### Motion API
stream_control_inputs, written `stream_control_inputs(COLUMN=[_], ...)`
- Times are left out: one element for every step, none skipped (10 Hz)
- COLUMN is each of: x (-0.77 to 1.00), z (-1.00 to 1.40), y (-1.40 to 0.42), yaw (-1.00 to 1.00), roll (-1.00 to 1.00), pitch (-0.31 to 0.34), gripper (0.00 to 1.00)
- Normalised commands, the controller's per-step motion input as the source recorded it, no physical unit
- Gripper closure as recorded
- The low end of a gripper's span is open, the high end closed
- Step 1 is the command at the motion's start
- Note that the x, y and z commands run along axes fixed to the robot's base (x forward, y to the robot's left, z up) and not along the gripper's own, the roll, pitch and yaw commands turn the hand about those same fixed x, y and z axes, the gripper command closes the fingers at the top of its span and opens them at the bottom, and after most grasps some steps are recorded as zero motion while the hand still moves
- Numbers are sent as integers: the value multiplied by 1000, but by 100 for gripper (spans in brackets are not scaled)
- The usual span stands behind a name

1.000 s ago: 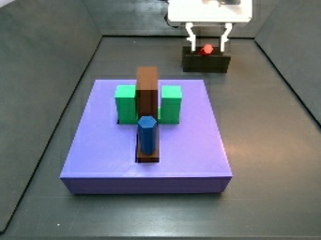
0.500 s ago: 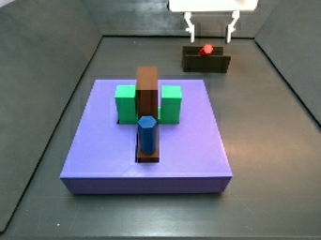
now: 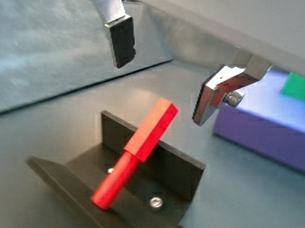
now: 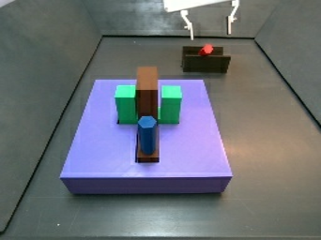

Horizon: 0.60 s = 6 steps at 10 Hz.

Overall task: Pick up the red object. Move up. Place the red object on the fixture. Regrasp the red object. Move to above the board. Insert the red object.
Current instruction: Regrasp the red object.

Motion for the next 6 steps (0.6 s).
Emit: stream_control_inputs(x=[-340, -229, -103, -14, -6, 0], z=[23, 0, 29, 57, 49, 66], y=[-300, -254, -234, -186, -171, -137], yaw=[111, 154, 151, 171, 174, 197], roll=[1000, 1000, 1000, 1000, 1000, 1000], pitch=[-140, 0, 34, 89, 129, 189], gripper=[0, 0, 0, 0, 0, 0])
